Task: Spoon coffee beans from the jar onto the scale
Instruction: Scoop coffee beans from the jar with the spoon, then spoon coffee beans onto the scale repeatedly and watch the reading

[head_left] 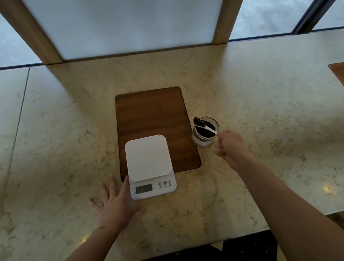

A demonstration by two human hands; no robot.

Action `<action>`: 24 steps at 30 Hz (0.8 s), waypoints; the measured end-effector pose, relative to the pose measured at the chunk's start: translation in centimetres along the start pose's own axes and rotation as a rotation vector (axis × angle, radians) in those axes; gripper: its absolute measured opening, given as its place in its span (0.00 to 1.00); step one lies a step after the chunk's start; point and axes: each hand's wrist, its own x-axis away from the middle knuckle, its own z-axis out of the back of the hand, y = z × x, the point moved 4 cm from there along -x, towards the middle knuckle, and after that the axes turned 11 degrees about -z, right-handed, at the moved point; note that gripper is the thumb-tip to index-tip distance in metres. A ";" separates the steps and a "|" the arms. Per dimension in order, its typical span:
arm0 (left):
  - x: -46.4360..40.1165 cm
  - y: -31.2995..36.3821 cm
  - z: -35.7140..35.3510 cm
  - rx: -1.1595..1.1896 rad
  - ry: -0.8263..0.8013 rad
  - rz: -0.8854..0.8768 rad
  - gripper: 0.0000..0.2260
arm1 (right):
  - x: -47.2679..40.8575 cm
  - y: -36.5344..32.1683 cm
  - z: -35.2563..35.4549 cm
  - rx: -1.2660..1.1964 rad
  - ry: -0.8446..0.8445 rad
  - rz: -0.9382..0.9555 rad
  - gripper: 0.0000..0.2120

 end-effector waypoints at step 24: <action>-0.7 -0.5 -0.9 -0.004 -0.079 0.029 0.54 | 2.2 5.2 -8.5 0.280 -0.070 -0.100 0.10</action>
